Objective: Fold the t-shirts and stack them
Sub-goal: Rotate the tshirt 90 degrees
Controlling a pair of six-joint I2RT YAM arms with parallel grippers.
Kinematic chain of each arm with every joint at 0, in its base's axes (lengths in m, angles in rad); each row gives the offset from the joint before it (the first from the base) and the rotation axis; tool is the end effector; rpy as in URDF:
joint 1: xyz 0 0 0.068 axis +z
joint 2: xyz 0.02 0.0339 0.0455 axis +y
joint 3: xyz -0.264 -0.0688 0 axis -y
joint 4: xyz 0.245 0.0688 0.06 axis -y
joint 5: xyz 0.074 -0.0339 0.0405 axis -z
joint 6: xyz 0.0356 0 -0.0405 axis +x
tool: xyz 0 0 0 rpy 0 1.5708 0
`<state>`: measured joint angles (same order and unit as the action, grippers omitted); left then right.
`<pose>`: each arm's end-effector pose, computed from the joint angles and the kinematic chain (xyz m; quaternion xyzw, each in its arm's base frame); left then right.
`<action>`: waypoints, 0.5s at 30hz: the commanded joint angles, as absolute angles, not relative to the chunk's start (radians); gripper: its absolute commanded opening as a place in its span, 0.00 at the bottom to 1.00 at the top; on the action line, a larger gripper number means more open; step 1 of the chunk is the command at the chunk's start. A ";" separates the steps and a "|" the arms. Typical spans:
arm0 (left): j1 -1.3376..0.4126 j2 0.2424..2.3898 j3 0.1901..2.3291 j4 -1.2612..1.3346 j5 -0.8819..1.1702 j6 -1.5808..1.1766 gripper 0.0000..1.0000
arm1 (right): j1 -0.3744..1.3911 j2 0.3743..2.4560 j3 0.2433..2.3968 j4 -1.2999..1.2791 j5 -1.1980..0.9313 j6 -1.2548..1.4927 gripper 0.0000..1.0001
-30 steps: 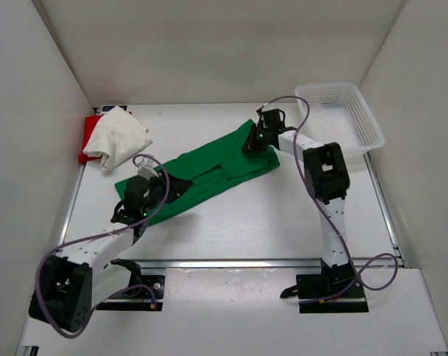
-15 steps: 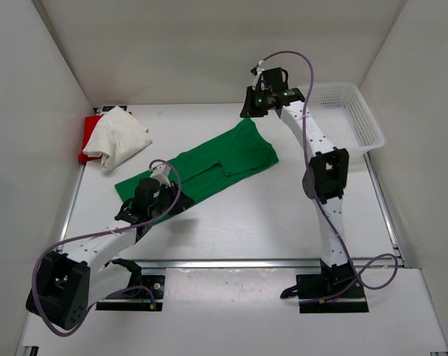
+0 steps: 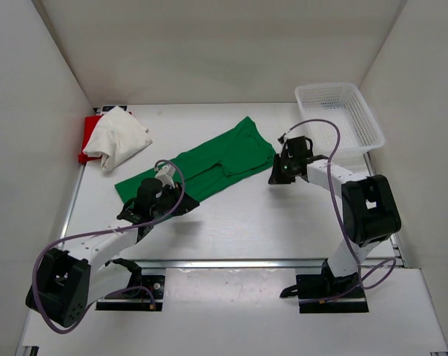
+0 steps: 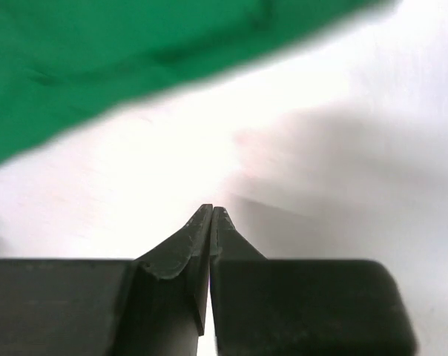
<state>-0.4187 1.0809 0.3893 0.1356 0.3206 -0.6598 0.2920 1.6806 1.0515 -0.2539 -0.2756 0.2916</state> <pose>0.1912 -0.0974 0.1795 -0.0268 0.8659 -0.3660 0.3400 0.3334 0.1103 0.1966 -0.0465 0.9325 0.2199 0.2826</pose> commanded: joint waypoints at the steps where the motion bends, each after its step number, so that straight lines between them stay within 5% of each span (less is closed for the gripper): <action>1: -0.429 1.083 0.428 0.155 0.362 -0.660 0.10 | 0.269 1.669 1.009 -0.111 -0.256 0.318 0.01; 8: -0.437 1.097 0.445 0.170 0.396 -0.681 0.14 | 0.216 1.879 1.109 -0.060 -0.281 0.359 0.00; 15: -0.405 1.111 0.463 0.147 0.416 -0.666 0.15 | 0.190 2.172 1.542 -0.219 -0.299 0.348 0.00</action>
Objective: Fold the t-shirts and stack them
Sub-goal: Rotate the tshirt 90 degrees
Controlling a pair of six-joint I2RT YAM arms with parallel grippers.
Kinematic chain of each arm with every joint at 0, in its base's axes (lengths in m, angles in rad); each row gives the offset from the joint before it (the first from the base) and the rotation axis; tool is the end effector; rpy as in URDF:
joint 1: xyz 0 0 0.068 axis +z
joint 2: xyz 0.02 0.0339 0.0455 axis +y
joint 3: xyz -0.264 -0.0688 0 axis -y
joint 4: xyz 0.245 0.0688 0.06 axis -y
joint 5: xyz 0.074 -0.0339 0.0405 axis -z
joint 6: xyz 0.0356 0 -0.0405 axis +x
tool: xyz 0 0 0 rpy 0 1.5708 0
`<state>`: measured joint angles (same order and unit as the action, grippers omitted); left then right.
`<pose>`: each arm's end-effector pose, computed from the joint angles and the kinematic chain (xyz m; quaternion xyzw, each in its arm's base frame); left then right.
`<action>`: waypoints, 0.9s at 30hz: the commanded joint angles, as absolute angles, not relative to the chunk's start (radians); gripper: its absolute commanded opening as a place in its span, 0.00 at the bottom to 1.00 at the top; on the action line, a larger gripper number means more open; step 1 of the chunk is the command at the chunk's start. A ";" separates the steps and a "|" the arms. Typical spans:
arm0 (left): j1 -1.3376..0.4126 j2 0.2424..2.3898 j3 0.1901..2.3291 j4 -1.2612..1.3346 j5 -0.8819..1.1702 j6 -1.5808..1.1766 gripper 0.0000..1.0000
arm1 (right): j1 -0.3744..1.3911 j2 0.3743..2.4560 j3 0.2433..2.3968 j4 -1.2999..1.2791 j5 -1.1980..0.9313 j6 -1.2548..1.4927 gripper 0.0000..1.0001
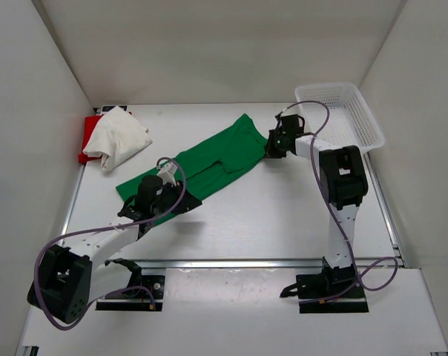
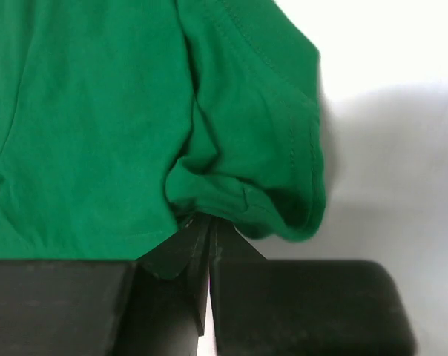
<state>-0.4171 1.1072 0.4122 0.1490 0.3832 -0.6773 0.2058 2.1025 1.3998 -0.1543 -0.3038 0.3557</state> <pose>0.1957 -0.1013 0.1833 -0.0184 0.8605 -0.3922 0.3247 0.4386 0.1024 0.1469 0.0166 0.9276 0.2319 0.2925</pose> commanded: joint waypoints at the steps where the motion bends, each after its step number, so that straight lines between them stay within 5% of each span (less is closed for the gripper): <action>1: -0.400 1.118 0.480 0.129 0.416 -0.663 0.15 | 0.189 2.195 1.616 -0.268 -0.285 0.339 0.00; 6: -0.448 1.135 0.543 0.080 0.385 -0.635 0.16 | 0.213 1.992 1.588 -0.304 -0.206 0.296 0.00; 14: -0.428 1.132 0.581 0.063 0.394 -0.641 0.16 | 0.426 1.645 0.958 0.071 -0.333 0.468 0.09; 22: -0.354 1.025 0.583 -0.021 0.417 -0.617 0.19 | 0.718 1.828 0.983 0.304 -0.285 0.639 0.32; 27: -0.331 0.985 0.569 -0.034 0.439 -0.611 0.20 | 0.765 1.969 1.081 0.305 -0.195 0.730 0.38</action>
